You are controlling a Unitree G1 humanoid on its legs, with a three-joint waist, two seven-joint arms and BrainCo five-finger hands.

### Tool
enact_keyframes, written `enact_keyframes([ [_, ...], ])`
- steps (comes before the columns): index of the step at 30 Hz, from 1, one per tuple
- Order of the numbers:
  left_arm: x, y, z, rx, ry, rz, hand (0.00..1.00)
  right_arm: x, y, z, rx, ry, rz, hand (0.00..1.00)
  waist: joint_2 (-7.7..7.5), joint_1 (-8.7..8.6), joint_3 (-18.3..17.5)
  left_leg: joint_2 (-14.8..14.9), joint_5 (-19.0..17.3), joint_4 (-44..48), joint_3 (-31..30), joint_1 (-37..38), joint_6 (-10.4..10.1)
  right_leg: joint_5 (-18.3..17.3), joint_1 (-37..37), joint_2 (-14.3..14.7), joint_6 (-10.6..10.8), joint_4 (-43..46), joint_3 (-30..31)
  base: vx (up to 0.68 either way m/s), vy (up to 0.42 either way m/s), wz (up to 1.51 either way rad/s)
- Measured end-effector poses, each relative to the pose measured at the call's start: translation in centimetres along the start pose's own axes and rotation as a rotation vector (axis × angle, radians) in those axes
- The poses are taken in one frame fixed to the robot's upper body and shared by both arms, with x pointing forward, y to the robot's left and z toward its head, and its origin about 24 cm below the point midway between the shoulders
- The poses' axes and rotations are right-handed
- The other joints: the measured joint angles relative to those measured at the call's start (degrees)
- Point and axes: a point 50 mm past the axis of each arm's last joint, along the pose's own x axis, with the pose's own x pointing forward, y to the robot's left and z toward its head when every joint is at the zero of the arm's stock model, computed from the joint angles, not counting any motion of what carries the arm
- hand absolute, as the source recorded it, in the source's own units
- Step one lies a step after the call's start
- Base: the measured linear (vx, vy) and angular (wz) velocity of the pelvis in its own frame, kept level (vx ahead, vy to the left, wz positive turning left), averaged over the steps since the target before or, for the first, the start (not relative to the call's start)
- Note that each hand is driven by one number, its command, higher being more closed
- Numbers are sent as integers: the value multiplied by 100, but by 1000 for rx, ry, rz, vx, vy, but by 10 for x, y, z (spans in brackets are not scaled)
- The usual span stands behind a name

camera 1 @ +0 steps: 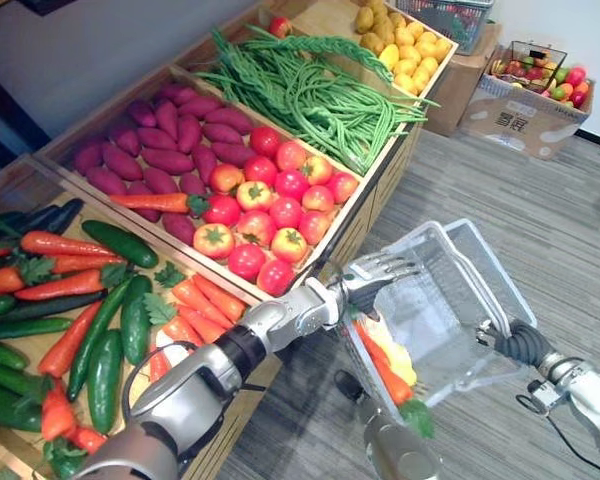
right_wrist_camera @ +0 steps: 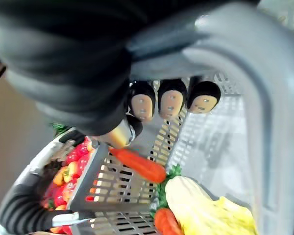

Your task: Pick vegetable in the basket

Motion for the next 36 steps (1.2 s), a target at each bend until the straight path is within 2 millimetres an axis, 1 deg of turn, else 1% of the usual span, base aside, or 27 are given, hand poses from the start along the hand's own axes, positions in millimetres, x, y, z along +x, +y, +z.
enact_keyframes([
  [2,0,-2,7,-32,-33,-1,0,-6,1,-9,0,45,-8,100,1,-1,-1,2,-2,8,-84,-41,4,0,-5,-24,0,4,-53,8,-23,14],
  [4,0,-4,13,-37,-56,-3,0,-9,-1,-12,-8,65,-20,100,1,1,-1,5,-2,15,-107,-47,4,0,-4,-28,0,13,-69,15,-16,8],
  [5,-1,-5,17,-44,-74,-4,0,-12,-6,-13,-13,71,-48,100,2,1,-1,6,-3,21,-122,-50,5,0,-2,-33,0,23,-79,17,-13,4],
  [9,-3,-11,25,-49,-104,-26,0,-16,-17,-11,-2,54,-148,100,3,1,-3,44,-18,100,-168,-76,30,0,-1,-44,0,47,-120,19,-11,6],
  [12,-3,-9,30,-87,-125,-6,0,-20,-26,-10,9,44,-220,100,2,-1,-7,115,-39,206,-305,-162,65,-1,0,-78,-1,64,-241,16,-17,19],
  [14,-5,-9,33,-98,-136,0,0,-20,-26,-10,12,43,-239,100,9,21,-13,124,-39,221,-344,-165,65,-2,19,-92,-2,68,-273,18,-11,15],
  [17,-10,-12,37,-107,-147,-1,0,-24,-20,-17,45,57,-252,100,13,23,-26,180,-53,296,-493,-256,93,-9,38,-133,-13,68,-403,13,-6,23],
  [20,-18,-11,41,-155,-152,15,0,-32,-16,-38,107,128,-305,100,40,61,-100,218,-60,356,-690,-365,112,-19,38,-188,-30,68,-573,22,7,29],
  [22,-26,-6,43,-176,-154,57,0,-44,-15,-61,139,226,-376,100,52,184,-118,239,-59,382,-822,-425,120,-20,82,-225,-32,68,-676,25,12,25],
  [23,-29,-4,43,-180,-151,67,0,-47,-14,-66,142,254,-391,100,58,204,-135,239,-55,385,-887,-457,132,-23,86,-252,-37,68,-730,12,7,36],
  [25,-38,-1,42,-207,-138,95,0,-60,-2,-88,178,359,-425,100,69,316,-251,235,-24,386,-1080,-566,192,-29,96,-336,-46,68,-916,3,4,44],
  [28,-48,-1,41,-233,-120,119,0,-71,9,-106,226,445,-470,100,74,363,-390,229,8,385,-1335,-677,248,-58,139,-435,-91,68,-1172,-19,-3,49],
  [29,-53,2,43,-236,-119,140,0,-78,17,-116,263,496,-512,100,75,438,-422,223,29,388,-1514,-739,285,-79,203,-501,-122,68,-1333,-35,-4,59],
  [31,-57,6,45,-238,-125,170,0,-87,24,-125,310,541,-569,100,76,553,-457,204,57,385,-1692,-813,333,-93,244,-576,-142,69,-1515,-61,-7,64],
  [32,-61,10,47,-245,-124,206,0,-95,30,-134,357,584,-625,100,76,647,-525,182,89,383,-1907,-940,387,-136,260,-666,-205,69,-1724,-69,-10,83],
  [35,-70,14,47,-259,-99,264,0,-109,41,-149,444,661,-731,100,47,742,-649,134,181,353,-2351,-1171,467,-169,321,-816,-248,70,-2162,-47,-12,87],
  [36,-75,18,44,-257,-79,294,0,-117,49,-158,500,715,-793,100,20,856,-740,48,287,256,-2599,-1288,503,-181,340,-923,-264,71,-2397,-32,-13,84],
])
